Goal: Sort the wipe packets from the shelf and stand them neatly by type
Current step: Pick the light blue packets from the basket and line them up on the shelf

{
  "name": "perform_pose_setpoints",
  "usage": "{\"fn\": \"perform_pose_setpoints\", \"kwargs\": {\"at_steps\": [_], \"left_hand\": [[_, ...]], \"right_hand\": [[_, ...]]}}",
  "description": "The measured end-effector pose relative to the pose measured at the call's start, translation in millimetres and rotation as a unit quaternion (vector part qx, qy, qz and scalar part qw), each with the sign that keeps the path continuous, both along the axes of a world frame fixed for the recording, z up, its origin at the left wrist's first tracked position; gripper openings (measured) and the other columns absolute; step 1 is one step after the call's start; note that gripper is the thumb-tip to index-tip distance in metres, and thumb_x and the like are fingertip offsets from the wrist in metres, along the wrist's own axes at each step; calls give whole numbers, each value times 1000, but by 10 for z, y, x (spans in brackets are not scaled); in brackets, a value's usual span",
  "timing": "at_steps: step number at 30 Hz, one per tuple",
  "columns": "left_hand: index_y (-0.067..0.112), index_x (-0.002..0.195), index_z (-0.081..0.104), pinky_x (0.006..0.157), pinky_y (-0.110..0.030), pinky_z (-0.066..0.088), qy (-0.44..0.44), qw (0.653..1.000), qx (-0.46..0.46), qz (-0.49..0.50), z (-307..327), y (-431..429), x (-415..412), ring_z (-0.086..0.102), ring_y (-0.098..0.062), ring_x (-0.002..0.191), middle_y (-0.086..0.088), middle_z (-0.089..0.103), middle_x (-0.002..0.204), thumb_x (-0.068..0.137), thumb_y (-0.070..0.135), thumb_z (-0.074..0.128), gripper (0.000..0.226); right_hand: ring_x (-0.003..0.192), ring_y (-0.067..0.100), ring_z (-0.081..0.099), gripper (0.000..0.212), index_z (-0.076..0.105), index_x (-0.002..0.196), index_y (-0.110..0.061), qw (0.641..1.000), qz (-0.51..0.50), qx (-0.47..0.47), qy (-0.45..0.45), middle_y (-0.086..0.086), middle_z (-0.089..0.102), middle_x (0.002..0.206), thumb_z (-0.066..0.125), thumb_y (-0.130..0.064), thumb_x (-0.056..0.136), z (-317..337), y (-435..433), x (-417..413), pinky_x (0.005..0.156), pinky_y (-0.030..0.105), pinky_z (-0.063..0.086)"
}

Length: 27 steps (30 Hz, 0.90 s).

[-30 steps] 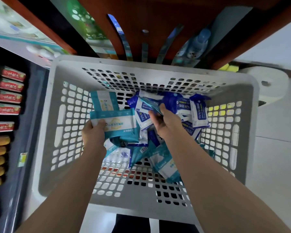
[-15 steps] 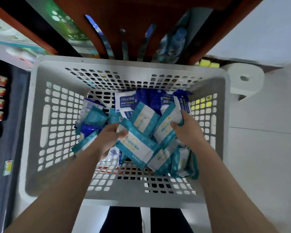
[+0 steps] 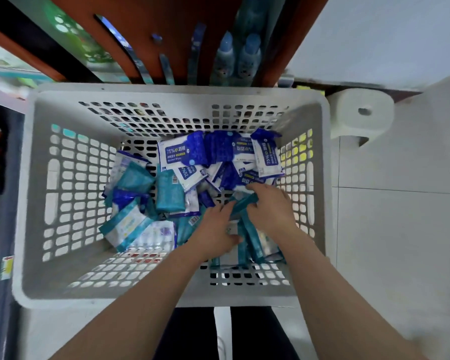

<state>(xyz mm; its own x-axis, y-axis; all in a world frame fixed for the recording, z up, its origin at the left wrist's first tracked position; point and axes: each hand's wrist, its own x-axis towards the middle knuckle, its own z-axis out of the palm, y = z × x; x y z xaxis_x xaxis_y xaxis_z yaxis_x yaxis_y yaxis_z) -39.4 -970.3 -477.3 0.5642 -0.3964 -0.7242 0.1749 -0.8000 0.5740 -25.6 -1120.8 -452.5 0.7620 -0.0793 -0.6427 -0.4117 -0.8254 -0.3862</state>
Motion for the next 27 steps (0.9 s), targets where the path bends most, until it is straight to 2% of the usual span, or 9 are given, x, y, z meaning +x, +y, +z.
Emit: {"fn": "perform_pose_setpoints", "kwargs": {"at_steps": [2, 4, 6, 9, 12, 16, 21, 25, 27], "left_hand": [[24, 143, 36, 103, -39, 39, 20, 999, -24, 32, 12, 79, 33, 44, -19, 122, 6, 48, 127, 74, 45, 71, 80], [22, 143, 38, 101, -33, 40, 48, 993, -48, 93, 41, 182, 94, 45, -15, 122, 6, 47, 129, 81, 33, 73, 72], [23, 142, 41, 98, -26, 37, 49, 988, -23, 142, 50, 329, 169, 45, -13, 122, 5, 46, 132, 86, 32, 70, 64], [20, 132, 55, 99, -29, 40, 5, 981, 55, 187, -23, 598, 261, 51, -17, 122, 0, 55, 134, 89, 33, 65, 46], [15, 125, 60, 96, -32, 43, -42, 969, 144, 196, -174, 898, 334, 56, -23, 116, -6, 59, 129, 90, 28, 63, 37], [13, 128, 57, 100, -43, 42, -144, 946, 255, 142, -345, 1268, 459, 47, -33, 121, -16, 50, 132, 86, 25, 63, 45], [2, 141, 35, 108, -50, 33, -171, 934, 290, 123, -580, 1601, 711, 30, -39, 134, -21, 33, 147, 86, 16, 61, 63], [5, 139, 34, 96, -49, 41, -169, 925, 322, 106, -698, 1699, 864, 45, -37, 122, -19, 46, 134, 85, 21, 64, 64], [8, 132, 44, 91, -46, 45, -159, 919, 346, 103, -704, 1738, 923, 54, -36, 112, -17, 54, 124, 82, 27, 67, 58]], "right_hand": [[128, 22, 40, 33, 62, 122, -24, 996, 67, -49, -7, 0, 55, 129, 47, -26, 92, -55, 46, 28, 116, 46, 16], [127, 23, 41, 32, 66, 116, -23, 990, 108, -86, -29, 2, 56, 126, 44, -35, 95, -85, 113, 75, 116, 46, 15], [123, 25, 42, 33, 68, 111, -21, 986, 125, -91, -67, 4, 56, 121, 46, -39, 95, -104, 213, 139, 114, 42, 21], [111, 26, 47, 28, 68, 101, -15, 986, 133, -29, -97, 7, 60, 107, 49, -35, 95, -117, 443, 259, 95, 36, 39], [94, 26, 56, 25, 65, 94, -10, 990, 127, 53, -41, 6, 61, 91, 51, -30, 95, -189, 737, 366, 69, 31, 41], [94, 28, 61, 32, 60, 108, -4, 983, 117, 116, 80, 11, 64, 101, 51, -33, 96, -348, 1115, 499, 78, 34, 49], [69, 17, 49, 37, 44, 115, -6, 971, -57, 133, 191, -1, 47, 79, 56, -33, 94, -713, 1538, 515, 52, 29, 36], [78, 18, 52, 44, 41, 118, -2, 939, -262, 153, 165, 2, 51, 94, 66, -22, 87, -1032, 1791, 451, 64, 26, 43], [81, 18, 59, 45, 43, 115, -3, 917, -338, 165, 135, 2, 58, 97, 70, -17, 82, -1126, 1879, 412, 66, 27, 49]]}}
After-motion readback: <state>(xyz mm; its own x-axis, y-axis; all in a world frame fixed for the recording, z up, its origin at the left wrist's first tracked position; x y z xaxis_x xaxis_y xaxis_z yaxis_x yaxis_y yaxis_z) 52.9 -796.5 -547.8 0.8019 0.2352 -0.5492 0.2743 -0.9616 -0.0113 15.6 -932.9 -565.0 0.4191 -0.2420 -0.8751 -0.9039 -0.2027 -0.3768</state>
